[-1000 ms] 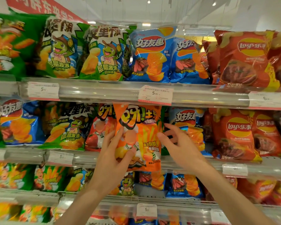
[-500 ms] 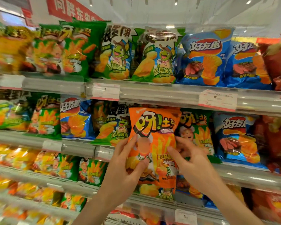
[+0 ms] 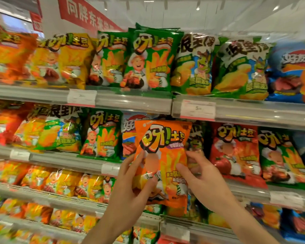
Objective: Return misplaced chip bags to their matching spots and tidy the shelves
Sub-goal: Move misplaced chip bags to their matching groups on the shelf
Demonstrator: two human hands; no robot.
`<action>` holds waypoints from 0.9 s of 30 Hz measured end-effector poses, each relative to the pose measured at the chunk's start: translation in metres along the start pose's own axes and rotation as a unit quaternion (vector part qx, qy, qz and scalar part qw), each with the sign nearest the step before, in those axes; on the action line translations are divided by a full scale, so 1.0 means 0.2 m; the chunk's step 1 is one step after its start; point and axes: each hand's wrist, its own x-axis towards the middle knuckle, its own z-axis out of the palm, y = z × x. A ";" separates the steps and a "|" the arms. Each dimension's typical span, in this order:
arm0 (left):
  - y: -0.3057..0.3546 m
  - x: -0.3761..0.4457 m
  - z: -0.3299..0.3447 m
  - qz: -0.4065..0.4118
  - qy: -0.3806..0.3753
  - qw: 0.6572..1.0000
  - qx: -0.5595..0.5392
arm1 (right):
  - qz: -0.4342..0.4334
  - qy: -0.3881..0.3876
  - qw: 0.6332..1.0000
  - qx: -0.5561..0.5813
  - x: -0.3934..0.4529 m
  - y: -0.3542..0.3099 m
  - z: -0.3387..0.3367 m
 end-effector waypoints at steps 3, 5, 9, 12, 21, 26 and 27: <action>-0.09 0.00 -0.16 -0.004 0.012 1.000 0.008 | -0.010 -0.008 1.000 0.001 0.03 -0.10 0.16; -0.15 0.00 -0.25 -0.010 0.019 1.000 0.002 | -0.009 -0.014 1.000 -0.006 0.05 -0.15 0.25; -0.23 0.01 -0.38 -0.019 0.025 0.999 0.010 | -0.021 -0.031 0.998 -0.047 0.09 -0.23 0.39; -0.29 0.02 -0.47 -0.025 0.050 0.998 0.017 | -0.044 -0.022 0.994 -0.097 0.17 -0.27 0.42; -0.40 0.06 -0.61 -0.029 0.102 0.993 0.046 | 0.017 0.065 0.978 -0.197 0.54 -0.30 0.54; -0.46 0.07 -0.64 -0.025 0.103 0.992 0.063 | 0.086 0.078 0.984 -0.138 0.66 -0.26 0.61; -0.47 0.08 -0.65 -0.025 0.103 0.992 0.061 | 0.097 0.078 0.984 -0.124 0.67 -0.25 0.62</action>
